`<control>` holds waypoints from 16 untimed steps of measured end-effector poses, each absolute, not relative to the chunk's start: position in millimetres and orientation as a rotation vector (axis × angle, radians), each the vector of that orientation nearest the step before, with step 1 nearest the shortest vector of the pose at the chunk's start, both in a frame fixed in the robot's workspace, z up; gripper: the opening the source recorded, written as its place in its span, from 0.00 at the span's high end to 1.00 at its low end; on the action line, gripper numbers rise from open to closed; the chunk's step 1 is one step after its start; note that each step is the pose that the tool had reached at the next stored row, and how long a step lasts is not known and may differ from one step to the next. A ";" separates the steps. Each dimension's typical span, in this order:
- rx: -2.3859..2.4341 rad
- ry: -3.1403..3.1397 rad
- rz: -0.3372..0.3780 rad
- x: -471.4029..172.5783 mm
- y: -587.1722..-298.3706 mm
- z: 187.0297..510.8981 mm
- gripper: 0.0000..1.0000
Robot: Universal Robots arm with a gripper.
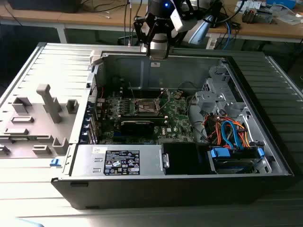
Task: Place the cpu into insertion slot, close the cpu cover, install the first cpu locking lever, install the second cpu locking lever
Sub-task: 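Place the cpu into insertion slot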
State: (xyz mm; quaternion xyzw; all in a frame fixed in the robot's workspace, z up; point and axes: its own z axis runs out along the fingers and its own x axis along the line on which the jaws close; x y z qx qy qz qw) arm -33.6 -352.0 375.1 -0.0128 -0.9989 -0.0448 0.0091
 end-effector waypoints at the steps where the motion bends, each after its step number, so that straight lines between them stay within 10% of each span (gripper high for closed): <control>1: -0.040 -3.120 -0.140 -33.5 -352.0 375.1 0.45; 16: -0.040 -3.120 -0.140 -35.6 -354.7 374.2 0.45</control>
